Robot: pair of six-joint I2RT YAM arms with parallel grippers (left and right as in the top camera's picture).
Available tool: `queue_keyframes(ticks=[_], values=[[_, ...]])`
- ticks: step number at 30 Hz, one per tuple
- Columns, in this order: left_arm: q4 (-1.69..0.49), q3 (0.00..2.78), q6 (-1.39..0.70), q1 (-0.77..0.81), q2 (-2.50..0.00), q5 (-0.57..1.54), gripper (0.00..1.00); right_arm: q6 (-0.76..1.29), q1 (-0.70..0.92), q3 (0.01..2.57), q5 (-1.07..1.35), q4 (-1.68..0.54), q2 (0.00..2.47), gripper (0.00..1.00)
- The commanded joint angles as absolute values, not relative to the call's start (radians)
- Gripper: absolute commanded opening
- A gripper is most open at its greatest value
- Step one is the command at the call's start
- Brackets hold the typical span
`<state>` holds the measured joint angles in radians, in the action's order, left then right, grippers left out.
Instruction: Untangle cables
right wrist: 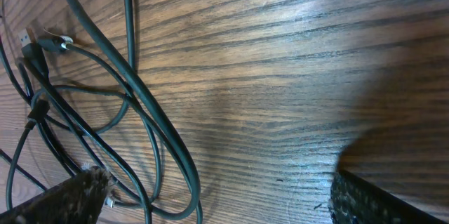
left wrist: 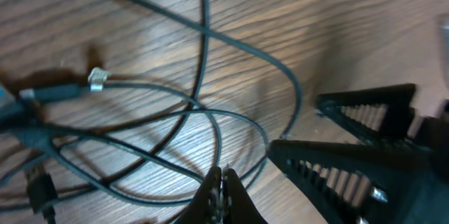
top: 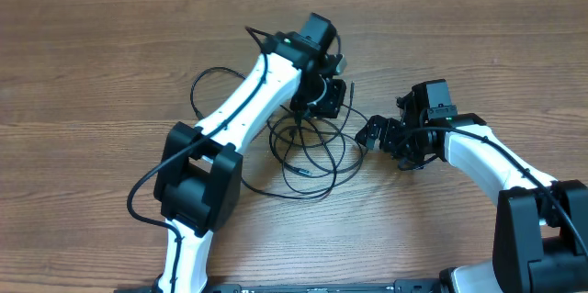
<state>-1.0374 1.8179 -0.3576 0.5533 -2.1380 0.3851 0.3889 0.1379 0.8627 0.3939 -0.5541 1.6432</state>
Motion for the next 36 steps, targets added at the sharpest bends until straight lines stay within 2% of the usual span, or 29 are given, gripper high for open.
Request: queue_keyframes(ticks=[1,5,9,19,36], values=[[-1.069,1.805,-0.48,0.581,-2.154,0.258,0.04,0.39,0.136,0.892,0.403,-0.553,1.645,1.0],[-1.12,1.803,-0.484,0.61,-2.154,0.2,0.04,0.393,0.136,0.892,0.42,-0.559,1.645,1.0],[-1.163,1.803,-0.591,0.632,-2.154,0.125,0.04,0.393,0.136,0.892,0.42,-0.574,1.645,1.0],[-1.159,1.802,-0.673,0.635,-2.154,0.002,0.04,0.393,0.135,0.892,0.421,-0.556,1.645,1.0],[-1.161,1.75,-0.921,0.669,-2.155,0.0,0.04,0.393,0.135,0.892,0.421,-0.555,1.645,1.0]])
